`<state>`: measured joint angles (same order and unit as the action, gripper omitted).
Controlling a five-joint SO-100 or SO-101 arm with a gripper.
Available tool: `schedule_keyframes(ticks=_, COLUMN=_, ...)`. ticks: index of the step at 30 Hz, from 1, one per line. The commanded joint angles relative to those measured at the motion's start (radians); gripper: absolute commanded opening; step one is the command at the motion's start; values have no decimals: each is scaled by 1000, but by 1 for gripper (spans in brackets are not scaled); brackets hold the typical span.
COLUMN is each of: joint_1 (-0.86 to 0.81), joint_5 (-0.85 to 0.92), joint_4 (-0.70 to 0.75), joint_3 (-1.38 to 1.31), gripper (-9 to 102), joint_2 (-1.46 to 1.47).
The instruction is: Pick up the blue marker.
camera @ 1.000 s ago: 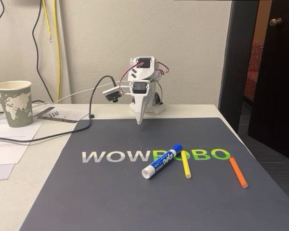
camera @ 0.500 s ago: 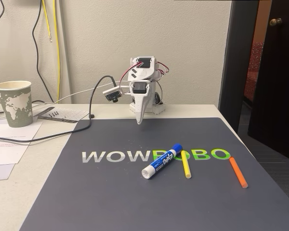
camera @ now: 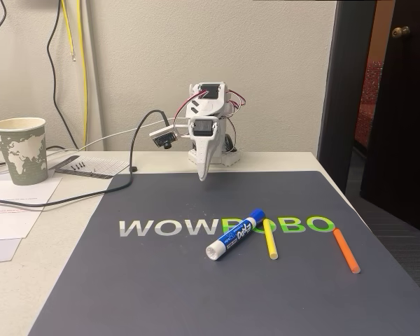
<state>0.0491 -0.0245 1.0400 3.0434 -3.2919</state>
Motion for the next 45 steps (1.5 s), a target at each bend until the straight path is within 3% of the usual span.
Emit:
schedule_keyframes(ticks=1, joint_1=6, joint_5=11, joint_4=2, joint_3=0, gripper=0, joint_2=-58)
schedule_keyframes(ticks=4, joint_1=-18, joint_5=20, joint_4=-130, joint_3=0, gripper=0, joint_2=-58)
schedule_keyframes(ticks=8, joint_1=-72, joint_5=-160, joint_4=-367, joint_3=0, gripper=0, joint_2=-57)
schedule_keyframes(ticks=13, joint_1=-89, joint_5=109, joint_4=-572, joint_3=-8, gripper=0, joint_2=-25)
schedule_keyframes(ticks=16, joint_1=-52, joint_5=225, joint_4=-632, joint_3=-135, gripper=0, joint_2=201)
schedule_keyframes(ticks=18, joint_1=-17, joint_5=325, joint_4=-555, joint_3=-422, gripper=0, joint_2=511)
schedule_keyframes(ticks=23, joint_1=44, joint_5=600, joint_4=-101, joint_3=-1278, gripper=0, joint_2=1170)
schedule_keyframes(ticks=29, joint_1=127, joint_5=885, joint_4=282, joint_3=-1770, gripper=0, joint_2=1563)
schedule_keyframes(ticks=39, joint_1=253, joint_5=1115, joint_4=163, joint_3=-1816, gripper=0, joint_2=1917)
schedule_keyframes(ticks=45, joint_1=253, joint_5=1212, joint_4=137, joint_3=-1816, gripper=13, joint_2=2026)
